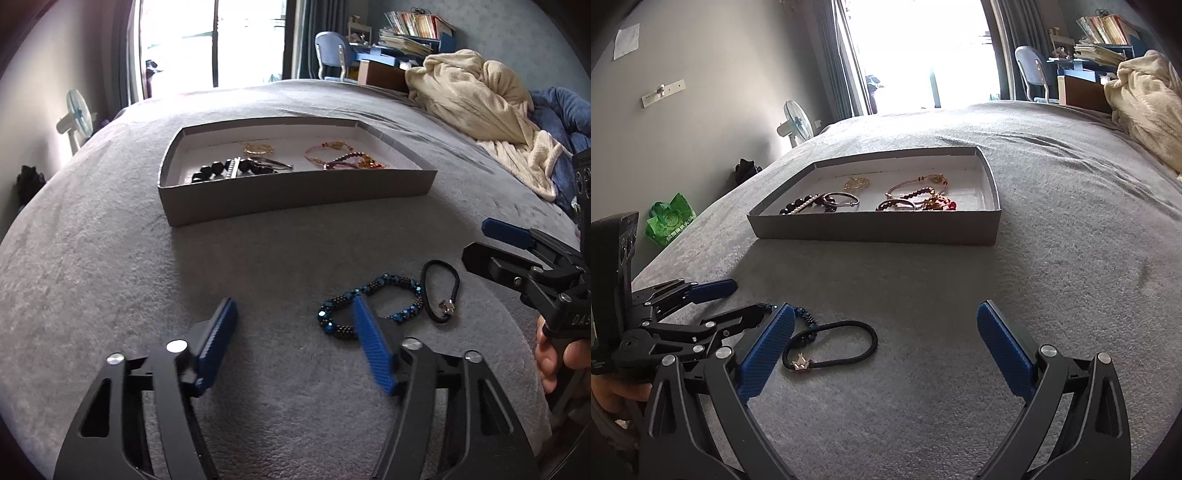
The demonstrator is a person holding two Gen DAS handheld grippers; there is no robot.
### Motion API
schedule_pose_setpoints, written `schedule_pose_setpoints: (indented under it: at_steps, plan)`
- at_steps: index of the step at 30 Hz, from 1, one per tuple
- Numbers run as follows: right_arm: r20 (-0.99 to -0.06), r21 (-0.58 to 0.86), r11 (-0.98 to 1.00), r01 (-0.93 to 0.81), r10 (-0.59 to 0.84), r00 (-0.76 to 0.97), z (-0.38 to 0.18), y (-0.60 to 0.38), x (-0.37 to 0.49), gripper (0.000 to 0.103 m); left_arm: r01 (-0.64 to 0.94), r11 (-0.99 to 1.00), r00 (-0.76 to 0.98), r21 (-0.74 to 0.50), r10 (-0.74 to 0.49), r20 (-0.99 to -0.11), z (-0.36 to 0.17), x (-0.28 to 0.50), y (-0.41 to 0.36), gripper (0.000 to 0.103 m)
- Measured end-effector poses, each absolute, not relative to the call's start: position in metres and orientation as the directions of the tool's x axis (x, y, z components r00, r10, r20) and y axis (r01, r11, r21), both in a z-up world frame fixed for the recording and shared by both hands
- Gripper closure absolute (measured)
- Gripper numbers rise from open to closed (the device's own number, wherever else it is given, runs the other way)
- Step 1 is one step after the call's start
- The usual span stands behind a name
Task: Organize jewelry
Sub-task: 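Grasp the blue bead bracelet with the left tool while the right tool grasps the black hair tie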
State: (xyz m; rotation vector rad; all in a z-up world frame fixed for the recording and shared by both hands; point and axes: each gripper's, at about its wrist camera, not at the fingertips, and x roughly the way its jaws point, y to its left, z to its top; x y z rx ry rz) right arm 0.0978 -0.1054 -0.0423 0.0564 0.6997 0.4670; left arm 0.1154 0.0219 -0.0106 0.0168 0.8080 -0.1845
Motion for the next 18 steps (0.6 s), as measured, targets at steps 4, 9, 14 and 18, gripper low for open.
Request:
schedule_pose_setpoints:
  at_steps: [4, 9, 14, 18]
  plan:
    - [-0.635, 0.199, 0.887, -0.417, 0.441, 0.635, -0.046, -0.099, 0.099, 0.005, 0.207, 0.976, 0.664, -0.072, -0.194, -0.722, -0.012, 0.114, 0.019, 0.056]
    - [-0.654, 0.194, 0.884, -0.424, 0.439, 0.616, -0.049, -0.094, 0.100, 0.005, 0.258, 0.961, 0.628, -0.100, -0.246, -0.739, -0.015, 0.118, 0.015, 0.059]
    - [-0.664, 0.202, 0.882, -0.425, 0.443, 0.603, -0.051, -0.093, 0.102, 0.006, 0.259, 0.959, 0.632, -0.111, -0.256, -0.731, -0.013, 0.117, 0.017, 0.076]
    - [-0.666, 0.204, 0.879, -0.430, 0.447, 0.597, -0.052, -0.094, 0.102, 0.006, 0.248, 0.966, 0.659, -0.076, -0.226, -0.717, -0.011, 0.111, 0.014, 0.096]
